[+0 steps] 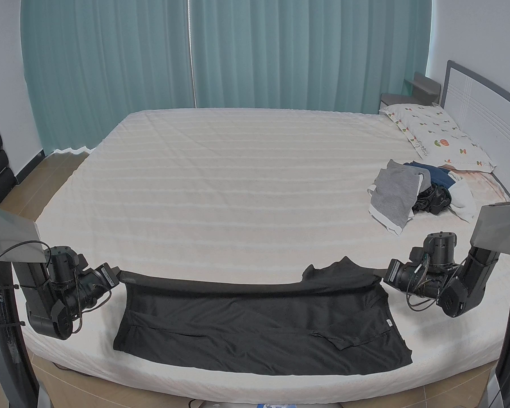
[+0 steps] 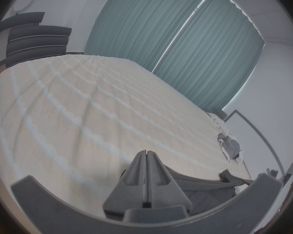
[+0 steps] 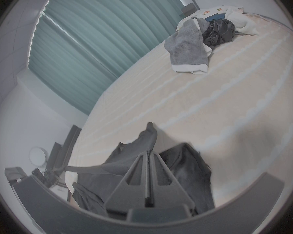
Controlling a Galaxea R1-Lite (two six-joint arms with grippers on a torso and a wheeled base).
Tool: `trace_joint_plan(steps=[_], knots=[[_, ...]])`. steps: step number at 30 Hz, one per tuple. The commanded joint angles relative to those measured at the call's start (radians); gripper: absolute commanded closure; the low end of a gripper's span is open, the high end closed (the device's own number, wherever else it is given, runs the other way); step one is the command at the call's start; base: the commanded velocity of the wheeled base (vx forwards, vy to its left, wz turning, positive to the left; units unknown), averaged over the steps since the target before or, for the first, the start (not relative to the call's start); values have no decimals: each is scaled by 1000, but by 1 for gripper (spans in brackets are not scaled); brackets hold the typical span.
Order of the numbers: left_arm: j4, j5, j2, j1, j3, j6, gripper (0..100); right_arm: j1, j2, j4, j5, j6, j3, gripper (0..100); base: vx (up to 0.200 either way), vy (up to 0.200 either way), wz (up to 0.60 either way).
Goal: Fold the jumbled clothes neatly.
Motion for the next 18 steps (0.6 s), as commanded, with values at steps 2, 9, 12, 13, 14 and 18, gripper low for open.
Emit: trace_joint_plan(steps=[2,9,12,13,14,18], knots=[[-5,-4,6,14,111,85,100,2,-31,-8,1,-87,126,100,0,0,0],[-20,-4,35,11,190,144,100,10,-16,-13,-8,-146,201,100,0,0,0],[-34,-2,58,8,199,151,100,11,-10,-13,-10,-148,214,100,0,0,0],[-51,-2,76,8,208,154,100,11,-7,-13,-10,-149,226,100,0,0,0],[-51,-2,76,8,208,154,100,11,-7,-13,-10,-149,226,100,0,0,0],[-89,-2,107,5,225,152,100,13,4,-14,-10,-148,231,100,0,0,0]])
